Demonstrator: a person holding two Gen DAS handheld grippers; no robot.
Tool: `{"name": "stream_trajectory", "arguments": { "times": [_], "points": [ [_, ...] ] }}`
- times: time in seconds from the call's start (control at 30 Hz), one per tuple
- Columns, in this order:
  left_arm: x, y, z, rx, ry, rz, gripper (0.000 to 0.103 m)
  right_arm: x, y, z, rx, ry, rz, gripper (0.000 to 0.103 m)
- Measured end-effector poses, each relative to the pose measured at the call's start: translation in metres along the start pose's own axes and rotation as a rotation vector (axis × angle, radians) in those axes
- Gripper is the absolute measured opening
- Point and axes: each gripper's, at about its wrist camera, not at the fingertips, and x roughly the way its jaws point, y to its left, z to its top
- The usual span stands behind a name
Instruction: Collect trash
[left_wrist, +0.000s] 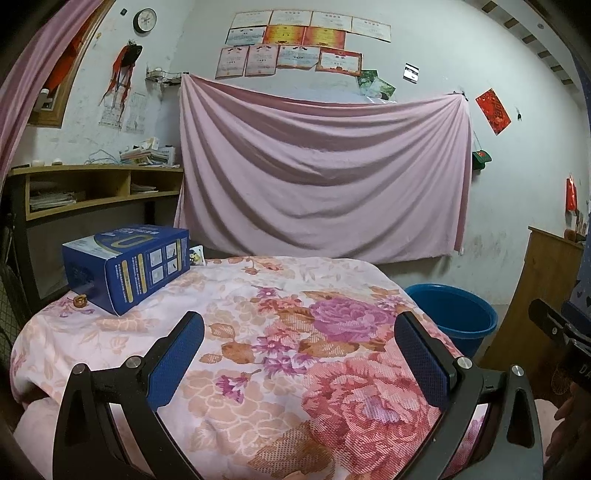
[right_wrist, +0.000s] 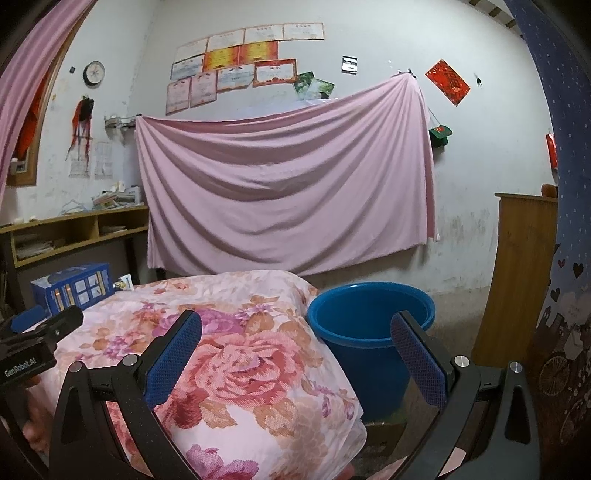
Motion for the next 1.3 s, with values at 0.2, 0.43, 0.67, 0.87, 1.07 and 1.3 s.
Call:
{"name": "stream_trajectory", "arguments": {
  "times": [0.2, 0.43, 0.67, 0.87, 1.07, 1.3],
  "points": [
    [-0.0003, 0.0012, -0.0001, -0.001, 0.0, 0.0, 0.101, 0.0001, -0.0014, 0.0001, 0.002, 0.004, -0.001, 0.103],
    [-0.0007, -0.0019, -0.0001, -0.002, -0.004, 0.005, 0.101, 0.0009, -0.001, -0.0009, -0.002, 0.008, 0.002, 0.103],
    [-0.0009, -0.0014, 0.0, -0.004, -0.003, 0.004, 0.101, 0.0013, -0.0016, -0.0007, -0.002, 0.008, 0.003, 0.103],
    [-0.0014, -0.0026, -0.0003, -0.002, -0.003, 0.005, 0.101, 0.0012, -0.0013, -0.0006, -0.002, 0.008, 0.003, 0.103],
    [-0.0011, -0.0031, -0.0004, -0.003, -0.003, 0.006, 0.101, 0.0012, -0.0005, -0.0012, -0.002, 0.009, 0.004, 0.103],
    [-0.0009, -0.003, -0.0006, -0.001, -0.003, 0.006, 0.101, 0.0013, -0.0007, -0.0013, -0.002, 0.01, 0.005, 0.103]
  ]
}}
